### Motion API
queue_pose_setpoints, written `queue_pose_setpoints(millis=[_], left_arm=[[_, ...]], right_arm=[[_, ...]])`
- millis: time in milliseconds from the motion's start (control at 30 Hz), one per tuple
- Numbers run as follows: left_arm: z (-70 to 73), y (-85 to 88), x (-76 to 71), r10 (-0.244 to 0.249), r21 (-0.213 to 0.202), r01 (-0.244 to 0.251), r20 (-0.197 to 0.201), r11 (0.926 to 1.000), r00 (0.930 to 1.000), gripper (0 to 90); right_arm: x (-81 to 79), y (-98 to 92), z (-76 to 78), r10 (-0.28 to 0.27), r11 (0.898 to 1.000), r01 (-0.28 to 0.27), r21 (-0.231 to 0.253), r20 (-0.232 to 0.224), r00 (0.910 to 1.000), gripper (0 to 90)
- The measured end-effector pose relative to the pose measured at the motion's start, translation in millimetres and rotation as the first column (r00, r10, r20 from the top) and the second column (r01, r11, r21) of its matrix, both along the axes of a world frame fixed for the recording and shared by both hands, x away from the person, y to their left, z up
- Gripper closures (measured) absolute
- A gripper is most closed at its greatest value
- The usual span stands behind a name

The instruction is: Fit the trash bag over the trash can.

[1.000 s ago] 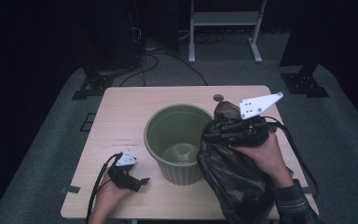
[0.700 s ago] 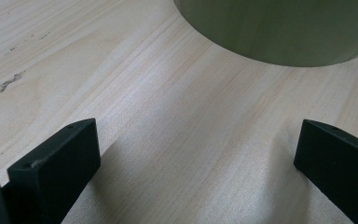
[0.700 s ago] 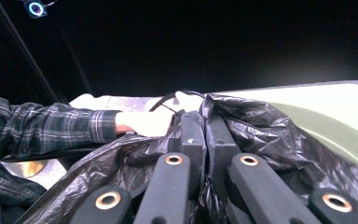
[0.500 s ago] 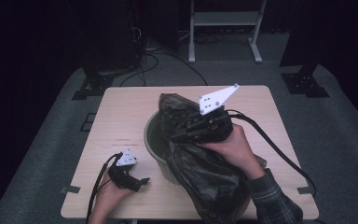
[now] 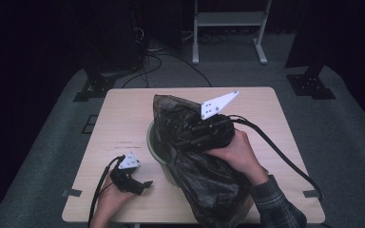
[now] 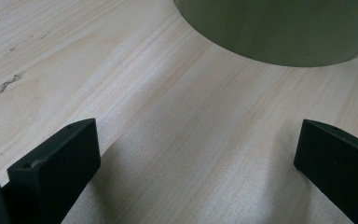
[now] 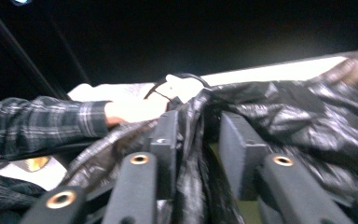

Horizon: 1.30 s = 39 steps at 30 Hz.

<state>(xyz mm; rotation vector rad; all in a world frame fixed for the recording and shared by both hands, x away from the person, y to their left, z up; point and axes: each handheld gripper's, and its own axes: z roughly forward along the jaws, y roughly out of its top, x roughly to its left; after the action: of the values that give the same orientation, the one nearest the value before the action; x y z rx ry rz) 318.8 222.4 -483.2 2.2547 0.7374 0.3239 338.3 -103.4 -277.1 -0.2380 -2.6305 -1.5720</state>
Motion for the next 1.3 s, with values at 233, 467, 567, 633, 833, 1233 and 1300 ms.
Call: queue_pose_setpoints(millis=[233,467,567,633,833,1233,1300], left_arm=[[0.0,0.0,0.0,0.000,0.001,0.000,0.001,1.0000,1.0000,0.0],[0.0,0.0,0.0,0.000,0.000,0.000,0.000,1.0000,1.0000,0.0],[0.0,0.0,0.0,0.000,0.000,0.000,0.000,1.0000,1.0000,0.0],[0.0,0.0,0.0,0.000,0.000,0.000,0.000,1.0000,1.0000,0.0],[0.0,0.0,0.0,0.000,0.000,0.000,0.000,1.0000,1.0000,0.0],[2.6,1.7,-0.4,-0.010,0.008,0.010,0.006,0.9999,0.9999,0.0],[8.1,4.0,-1.5,-0.007,-0.010,0.007,0.016,0.9999,0.9998,0.0]], right_arm=[[2.2,-25.4,-1.6,-0.083,0.997,0.083,-0.003,0.010,0.9965,52.7],[14.4,-40.9,-3.1,-0.211,0.977,0.213,-0.027,0.048,0.9762,56.5],[26.2,-44.3,-5.8,-0.259,0.965,0.260,-0.035,0.050,0.9647,56.9],[33.5,-45.9,-7.8,-0.280,0.959,0.282,-0.033,0.051,0.9585,56.8],[47.7,-46.1,-11.1,-0.335,0.941,0.337,-0.034,0.068,0.9399,55.6],[64.6,-45.4,-16.0,-0.310,0.950,0.312,-0.007,0.070,0.9481,86.4],[66.3,-44.9,-17.2,-0.307,0.951,0.308,-0.012,0.067,0.9494,87.0]])
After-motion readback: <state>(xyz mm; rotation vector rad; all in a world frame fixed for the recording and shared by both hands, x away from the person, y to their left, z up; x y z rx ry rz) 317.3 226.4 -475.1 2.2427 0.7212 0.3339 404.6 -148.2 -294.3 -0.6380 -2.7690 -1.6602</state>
